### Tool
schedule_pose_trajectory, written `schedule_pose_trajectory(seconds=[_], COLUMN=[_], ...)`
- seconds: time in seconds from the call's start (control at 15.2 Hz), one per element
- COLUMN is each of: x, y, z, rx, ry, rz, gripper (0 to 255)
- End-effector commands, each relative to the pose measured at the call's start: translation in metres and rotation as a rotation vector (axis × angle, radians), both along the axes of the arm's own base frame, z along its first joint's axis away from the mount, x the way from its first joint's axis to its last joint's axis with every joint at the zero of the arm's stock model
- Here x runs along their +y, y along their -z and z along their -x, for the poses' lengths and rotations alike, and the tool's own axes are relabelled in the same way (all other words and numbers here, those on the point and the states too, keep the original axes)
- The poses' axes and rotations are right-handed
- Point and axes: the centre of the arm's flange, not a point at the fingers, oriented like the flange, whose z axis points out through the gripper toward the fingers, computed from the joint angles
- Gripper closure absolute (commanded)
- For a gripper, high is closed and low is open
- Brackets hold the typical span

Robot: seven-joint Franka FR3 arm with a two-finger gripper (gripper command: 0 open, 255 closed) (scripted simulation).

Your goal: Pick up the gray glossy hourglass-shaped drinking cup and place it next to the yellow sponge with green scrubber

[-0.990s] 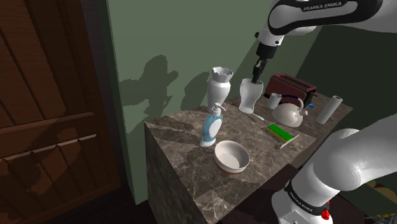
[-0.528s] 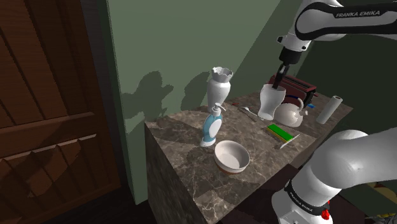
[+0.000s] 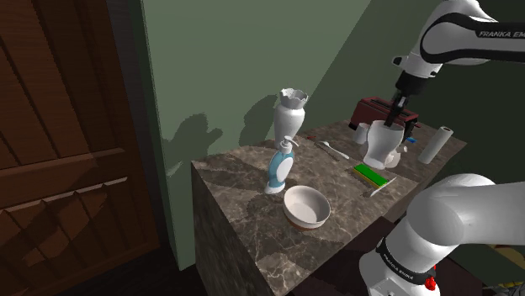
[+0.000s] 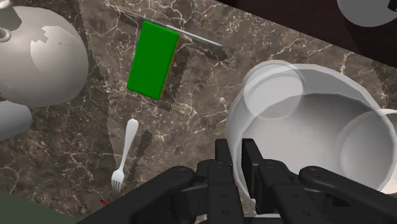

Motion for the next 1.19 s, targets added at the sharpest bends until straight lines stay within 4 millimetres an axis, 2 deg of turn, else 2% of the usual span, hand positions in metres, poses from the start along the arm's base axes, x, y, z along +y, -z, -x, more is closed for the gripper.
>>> schedule_pose_trajectory(seconds=[0.0, 1.12], x=[-0.001, -0.001], y=[0.009, 0.099], z=[0.002, 0.002], rx=[0.000, 0.000], ry=[-0.001, -0.001], rz=[0.000, 0.000], gripper=[255, 255])
